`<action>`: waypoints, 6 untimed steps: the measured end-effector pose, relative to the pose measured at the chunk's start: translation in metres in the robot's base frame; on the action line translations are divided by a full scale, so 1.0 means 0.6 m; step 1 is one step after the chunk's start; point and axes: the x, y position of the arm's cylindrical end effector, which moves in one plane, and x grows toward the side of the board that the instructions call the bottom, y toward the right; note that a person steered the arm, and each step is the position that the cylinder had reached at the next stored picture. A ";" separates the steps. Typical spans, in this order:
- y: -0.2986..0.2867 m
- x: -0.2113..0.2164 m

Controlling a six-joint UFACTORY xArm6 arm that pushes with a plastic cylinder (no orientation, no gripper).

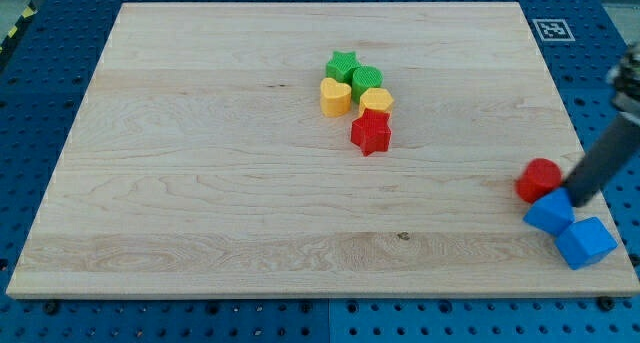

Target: Push the red circle into the red star

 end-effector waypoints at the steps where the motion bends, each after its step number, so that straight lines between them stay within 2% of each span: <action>1: -0.050 0.003; 2: -0.097 0.006; 3: -0.046 0.005; 5: -0.138 -0.071; 6: -0.174 -0.058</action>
